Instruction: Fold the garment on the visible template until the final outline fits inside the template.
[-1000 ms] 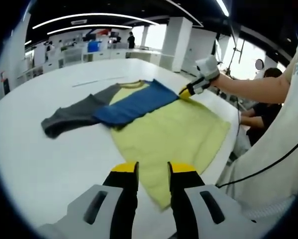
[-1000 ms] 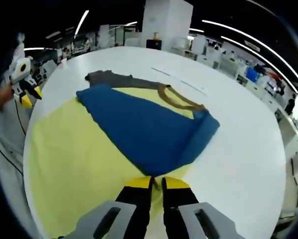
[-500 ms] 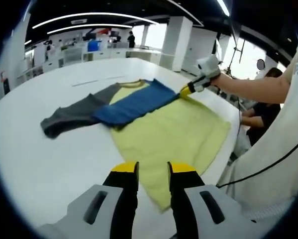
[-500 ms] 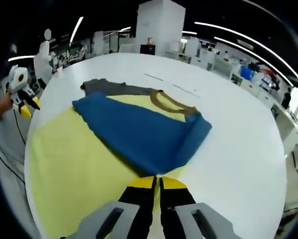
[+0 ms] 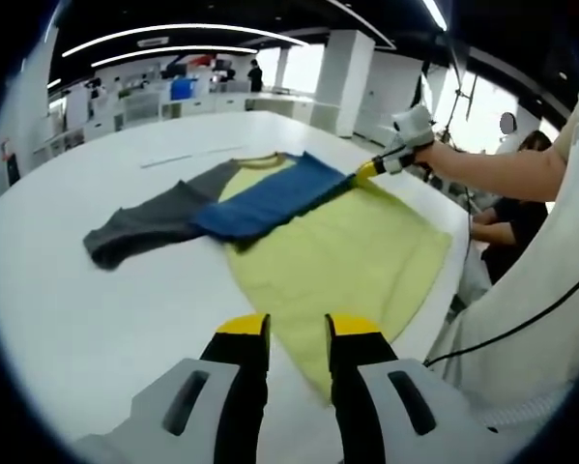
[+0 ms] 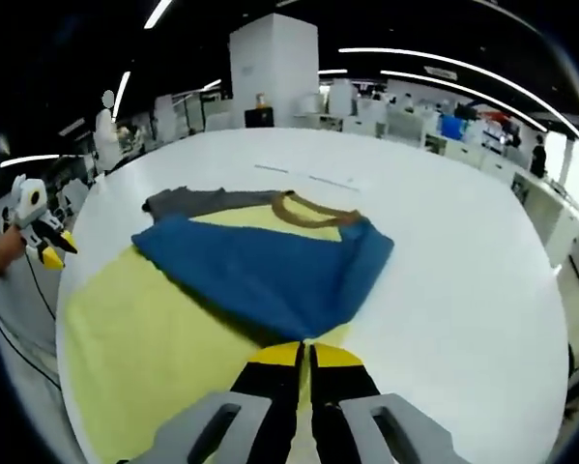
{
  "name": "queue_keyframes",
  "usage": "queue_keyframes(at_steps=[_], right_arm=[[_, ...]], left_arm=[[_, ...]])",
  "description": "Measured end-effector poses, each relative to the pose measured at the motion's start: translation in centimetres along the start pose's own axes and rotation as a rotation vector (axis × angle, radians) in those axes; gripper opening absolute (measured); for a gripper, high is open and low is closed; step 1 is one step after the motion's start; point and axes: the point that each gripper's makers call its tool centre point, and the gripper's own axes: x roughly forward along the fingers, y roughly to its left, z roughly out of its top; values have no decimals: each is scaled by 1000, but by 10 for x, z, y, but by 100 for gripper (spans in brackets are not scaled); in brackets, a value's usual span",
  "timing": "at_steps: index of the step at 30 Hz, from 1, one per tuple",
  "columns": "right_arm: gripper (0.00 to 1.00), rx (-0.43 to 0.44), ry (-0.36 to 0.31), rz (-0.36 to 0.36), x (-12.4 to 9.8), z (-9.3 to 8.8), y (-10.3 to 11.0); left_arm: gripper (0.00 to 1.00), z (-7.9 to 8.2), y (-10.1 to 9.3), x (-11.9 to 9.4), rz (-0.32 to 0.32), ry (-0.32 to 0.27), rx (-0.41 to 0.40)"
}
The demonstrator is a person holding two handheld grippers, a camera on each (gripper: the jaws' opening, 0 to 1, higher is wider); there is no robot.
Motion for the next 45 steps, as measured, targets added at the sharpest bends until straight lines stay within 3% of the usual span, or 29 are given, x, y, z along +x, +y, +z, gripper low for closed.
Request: queue_keyframes(at_steps=[18, 34, 45], right_arm=[[0, 6, 2, 4, 3, -1, 3], [0, 7, 11, 8, 6, -5, 1], [0, 6, 17, 9, 7, -7, 0]], left_arm=[[17, 13, 39, 37, 58, 17, 19], [14, 7, 54, 71, 73, 67, 8], [8, 0, 61, 82, 90, 104, 7]])
